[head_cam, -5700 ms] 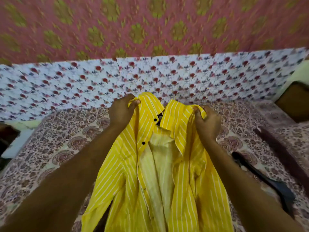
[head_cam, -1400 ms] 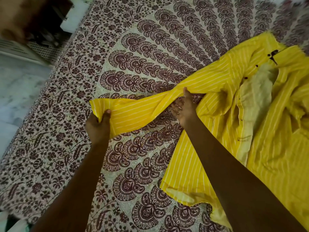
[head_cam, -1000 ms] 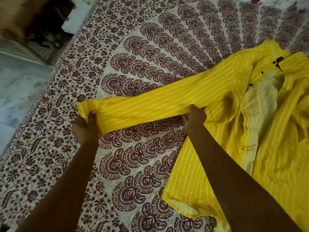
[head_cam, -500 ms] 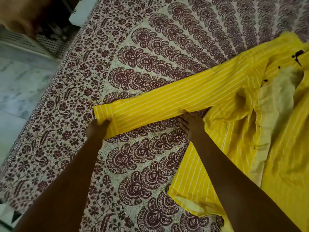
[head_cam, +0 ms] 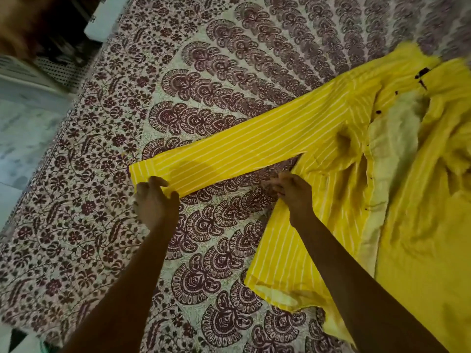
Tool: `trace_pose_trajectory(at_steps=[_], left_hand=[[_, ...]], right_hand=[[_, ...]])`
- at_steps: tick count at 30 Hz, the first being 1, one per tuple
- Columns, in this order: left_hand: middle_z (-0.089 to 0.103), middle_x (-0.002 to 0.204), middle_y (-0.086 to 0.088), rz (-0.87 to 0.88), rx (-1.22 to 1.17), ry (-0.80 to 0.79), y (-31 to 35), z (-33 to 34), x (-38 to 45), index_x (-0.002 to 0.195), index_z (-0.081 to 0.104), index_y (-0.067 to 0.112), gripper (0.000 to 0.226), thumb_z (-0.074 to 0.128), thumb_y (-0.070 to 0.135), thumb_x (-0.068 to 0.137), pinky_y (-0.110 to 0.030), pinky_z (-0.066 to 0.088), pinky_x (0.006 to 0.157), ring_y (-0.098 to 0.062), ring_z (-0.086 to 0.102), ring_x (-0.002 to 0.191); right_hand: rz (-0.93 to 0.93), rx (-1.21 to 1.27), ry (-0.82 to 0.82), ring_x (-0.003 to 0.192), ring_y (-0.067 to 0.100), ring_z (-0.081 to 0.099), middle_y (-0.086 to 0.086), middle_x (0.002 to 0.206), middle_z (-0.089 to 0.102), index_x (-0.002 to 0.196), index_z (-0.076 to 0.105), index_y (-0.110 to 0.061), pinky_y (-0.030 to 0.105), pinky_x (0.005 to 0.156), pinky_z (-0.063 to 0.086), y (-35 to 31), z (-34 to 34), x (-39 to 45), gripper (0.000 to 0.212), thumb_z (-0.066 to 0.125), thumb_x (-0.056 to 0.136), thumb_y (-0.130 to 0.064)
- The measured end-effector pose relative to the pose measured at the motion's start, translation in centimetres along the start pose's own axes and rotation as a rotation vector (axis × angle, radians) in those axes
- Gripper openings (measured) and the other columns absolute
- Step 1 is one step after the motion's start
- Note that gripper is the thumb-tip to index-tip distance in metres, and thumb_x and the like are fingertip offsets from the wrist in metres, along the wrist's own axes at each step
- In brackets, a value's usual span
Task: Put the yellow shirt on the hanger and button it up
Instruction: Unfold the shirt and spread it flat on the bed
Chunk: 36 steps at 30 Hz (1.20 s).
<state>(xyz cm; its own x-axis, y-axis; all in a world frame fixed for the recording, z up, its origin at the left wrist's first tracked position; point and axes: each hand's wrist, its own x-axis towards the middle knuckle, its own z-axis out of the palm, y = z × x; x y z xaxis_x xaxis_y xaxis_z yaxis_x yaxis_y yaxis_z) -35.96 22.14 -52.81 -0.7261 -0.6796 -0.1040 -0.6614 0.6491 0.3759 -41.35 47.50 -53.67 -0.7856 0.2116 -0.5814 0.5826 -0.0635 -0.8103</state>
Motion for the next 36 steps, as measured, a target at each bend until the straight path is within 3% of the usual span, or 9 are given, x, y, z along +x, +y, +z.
trace_pose_trajectory(at_steps=[3, 7, 13, 16, 20, 23, 28, 32, 36], left_hand=[[0.063, 0.096, -0.013, 0.178, -0.124, -0.137, 2.9, 1.8, -4.8, 0.088, 0.061, 0.014, 0.012, 0.062, 0.015, 0.076, -0.041, 0.047, 0.073, -0.035, 0.059, 0.091], [0.069, 0.09, -0.005, 0.267, -0.196, -0.434, 6.0, 3.8, -10.8, 0.081, 0.062, 0.016, 0.002, 0.062, 0.019, 0.081, -0.029, 0.04, 0.067, -0.027, 0.064, 0.086], [0.061, 0.1, -0.013, 0.252, -0.114, -0.792, 5.4, 5.9, -16.4, 0.118, 0.052, 0.01, 0.064, 0.053, 0.053, 0.07, -0.04, 0.047, 0.072, -0.036, 0.06, 0.094], [0.057, 0.122, -0.012, 0.21, -0.068, -0.81, 4.6, 5.5, -17.7, 0.134, 0.042, 0.013, 0.077, 0.069, 0.05, 0.072, -0.041, 0.046, 0.086, -0.035, 0.057, 0.108], [0.065, 0.111, -0.014, 0.121, -0.165, -0.856, 3.7, 4.4, -18.4, 0.122, 0.056, 0.009, 0.071, 0.068, 0.044, 0.062, -0.035, 0.048, 0.081, -0.03, 0.063, 0.099], [0.065, 0.097, -0.015, 0.024, -0.209, -0.654, 3.3, 3.8, -18.0, 0.107, 0.064, 0.005, 0.037, 0.074, 0.023, 0.076, -0.03, 0.041, 0.07, -0.028, 0.062, 0.088], [0.06, 0.112, -0.022, 0.081, 0.05, -0.409, 1.3, 3.1, -17.6, 0.113, 0.057, 0.01, 0.037, 0.063, 0.003, 0.076, -0.039, 0.041, 0.072, -0.04, 0.057, 0.098], [0.054, 0.115, -0.017, 0.496, 0.078, -0.258, 2.0, 3.5, -19.2, 0.115, 0.054, 0.014, 0.046, 0.066, 0.003, 0.072, -0.044, 0.043, 0.082, -0.037, 0.051, 0.105], [0.047, 0.129, -0.007, 0.92, 0.143, -0.608, 3.5, 5.7, -21.2, 0.129, 0.041, 0.028, 0.07, 0.075, 0.027, 0.067, -0.042, 0.044, 0.088, -0.028, 0.047, 0.116]], right_hand=[[-0.145, -0.114, 0.067, 0.065, 0.007, 0.059, -0.002, 0.076, 0.067, 0.081, 0.062, -0.012, 0.023, 0.063, 0.046, 1.6, -4.6, -2.5, 0.024, 0.049, 0.089, 0.007], [-0.201, -0.327, 0.215, 0.074, 0.004, 0.058, 0.001, 0.085, 0.062, 0.097, 0.064, -0.005, 0.014, 0.065, 0.041, 4.8, -10.2, -6.2, 0.019, 0.051, 0.086, -0.014], [-0.058, -0.639, 0.41, 0.097, 0.038, 0.057, 0.02, 0.105, 0.06, 0.109, 0.06, -0.003, 0.043, 0.08, 0.044, 11.8, -16.3, -9.6, 0.039, 0.066, 0.078, -0.026], [0.035, -0.714, 0.421, 0.114, 0.042, 0.048, 0.027, 0.126, 0.047, 0.125, 0.049, 0.002, 0.045, 0.091, 0.04, 12.5, -15.9, -11.2, 0.061, 0.069, 0.079, -0.031], [0.048, -0.707, 0.552, 0.117, 0.044, 0.047, 0.028, 0.124, 0.05, 0.123, 0.05, 0.004, 0.048, 0.096, 0.038, 11.4, -15.8, -12.0, 0.063, 0.062, 0.077, -0.038], [0.002, -0.692, 0.366, 0.109, 0.04, 0.051, 0.022, 0.122, 0.048, 0.123, 0.051, -0.004, 0.044, 0.084, 0.044, 11.0, -16.4, -12.1, 0.049, 0.068, 0.08, -0.02], [-0.224, -0.869, 0.262, 0.102, 0.037, 0.054, 0.019, 0.122, 0.045, 0.124, 0.052, -0.009, 0.038, 0.077, 0.047, 11.0, -16.9, -12.2, 0.049, 0.066, 0.077, -0.012], [0.005, -0.525, 0.367, 0.109, 0.035, 0.055, 0.021, 0.127, 0.051, 0.134, 0.036, -0.003, 0.034, 0.08, 0.042, 10.8, -16.2, -11.8, 0.065, 0.069, 0.079, -0.012], [0.061, -0.418, 0.328, 0.087, 0.035, 0.061, 0.025, 0.092, 0.064, 0.106, 0.058, 0.006, 0.036, 0.075, 0.045, 10.4, -16.4, -11.9, 0.03, 0.065, 0.083, -0.013]])
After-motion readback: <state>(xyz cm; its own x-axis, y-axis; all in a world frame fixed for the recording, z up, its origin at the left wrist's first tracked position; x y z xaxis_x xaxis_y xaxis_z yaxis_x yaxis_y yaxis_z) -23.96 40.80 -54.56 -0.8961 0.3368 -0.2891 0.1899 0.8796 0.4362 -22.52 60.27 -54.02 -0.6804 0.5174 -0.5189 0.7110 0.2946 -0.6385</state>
